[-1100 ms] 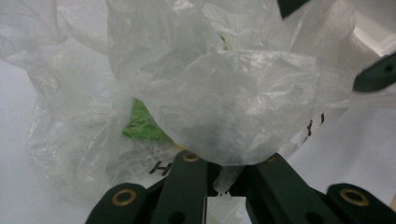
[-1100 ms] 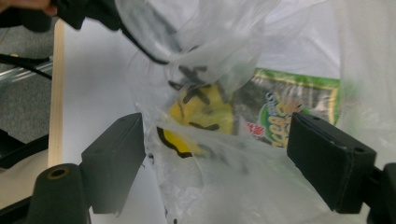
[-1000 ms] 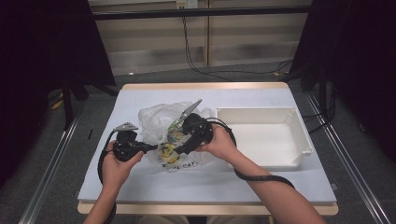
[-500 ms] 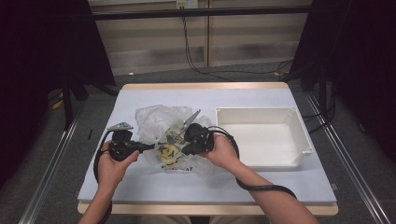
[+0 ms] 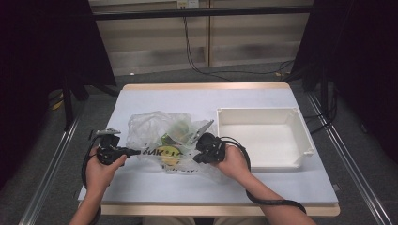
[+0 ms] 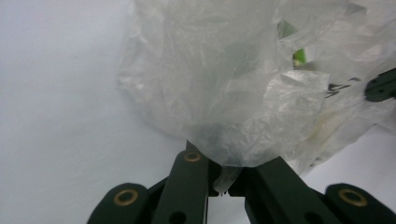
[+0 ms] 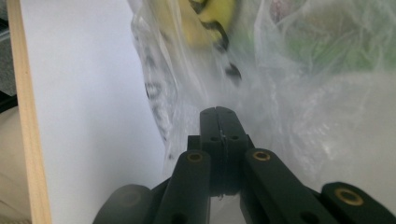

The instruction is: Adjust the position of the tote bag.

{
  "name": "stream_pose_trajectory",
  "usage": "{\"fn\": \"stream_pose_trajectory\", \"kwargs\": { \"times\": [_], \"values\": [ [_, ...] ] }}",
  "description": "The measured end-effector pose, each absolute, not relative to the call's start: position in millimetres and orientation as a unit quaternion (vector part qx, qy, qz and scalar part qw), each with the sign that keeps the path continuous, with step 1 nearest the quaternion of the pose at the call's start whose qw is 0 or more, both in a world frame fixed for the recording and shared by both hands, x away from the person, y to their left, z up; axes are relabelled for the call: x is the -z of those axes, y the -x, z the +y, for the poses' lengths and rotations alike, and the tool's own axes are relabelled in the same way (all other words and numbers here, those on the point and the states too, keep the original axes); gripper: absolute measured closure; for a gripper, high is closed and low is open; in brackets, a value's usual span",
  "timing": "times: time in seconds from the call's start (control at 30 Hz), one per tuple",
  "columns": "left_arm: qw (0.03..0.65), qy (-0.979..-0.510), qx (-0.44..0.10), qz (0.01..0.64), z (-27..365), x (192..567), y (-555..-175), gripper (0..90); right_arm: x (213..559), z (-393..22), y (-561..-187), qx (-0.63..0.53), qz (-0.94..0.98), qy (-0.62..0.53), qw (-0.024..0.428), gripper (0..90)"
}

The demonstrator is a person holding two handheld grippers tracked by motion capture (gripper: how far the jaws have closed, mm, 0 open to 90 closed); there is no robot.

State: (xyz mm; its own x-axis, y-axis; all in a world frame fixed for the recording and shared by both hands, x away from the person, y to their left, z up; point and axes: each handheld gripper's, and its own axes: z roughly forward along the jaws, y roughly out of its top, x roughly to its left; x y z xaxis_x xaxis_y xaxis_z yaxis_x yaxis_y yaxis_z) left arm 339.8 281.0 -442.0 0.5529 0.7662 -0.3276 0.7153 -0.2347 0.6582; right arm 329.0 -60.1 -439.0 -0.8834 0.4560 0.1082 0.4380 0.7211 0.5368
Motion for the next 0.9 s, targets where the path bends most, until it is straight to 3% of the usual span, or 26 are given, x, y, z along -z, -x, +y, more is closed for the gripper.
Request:
{"fn": "stream_pose_trajectory", "kwargs": {
  "times": [0.17,0.23,0.27,0.33,0.37,0.43,0.47,0.5,0.7,0.83,0.9],
  "values": [
    [0.398,-0.786,-0.025,0.472,285,445,-337,88.8,437,-63,-328,-0.305,0.919,-0.249,0.014,88.1],
    [0.396,-0.790,-0.023,0.467,281,445,-337,88.8,432,-60,-328,-0.326,0.912,-0.249,0.026,66.9],
    [0.396,-0.790,-0.023,0.467,281,445,-337,88.8,432,-60,-328,-0.326,0.912,-0.249,0.026,66.9],
    [0.394,-0.794,-0.021,0.462,275,445,-338,88.8,425,-53,-329,-0.347,0.904,-0.248,0.028,52.8],
    [0.394,-0.794,-0.021,0.462,275,445,-338,88.8,425,-53,-329,-0.347,0.904,-0.248,0.028,52.8],
    [0.395,-0.799,-0.019,0.454,272,446,-337,88.8,418,-41,-331,-0.353,0.903,-0.241,0.034,39.3],
    [0.395,-0.799,-0.019,0.454,272,446,-337,88.8,418,-41,-331,-0.353,0.903,-0.241,0.034,39.3],
    [0.395,-0.801,-0.015,0.450,271,446,-336,88.8,415,-31,-333,-0.361,0.900,-0.240,0.043,27.4],
    [0.402,-0.799,-0.019,0.447,272,441,-326,88.8,415,0,-348,-0.351,0.902,-0.243,0.056,20.5],
    [0.407,-0.794,-0.022,0.451,277,440,-322,88.2,426,12,-358,-0.343,0.905,-0.246,0.042,19.9],
    [0.410,-0.796,-0.026,0.445,280,439,-320,83.3,433,15,-361,-0.329,0.910,-0.249,0.032,23.5]
  ]
}}
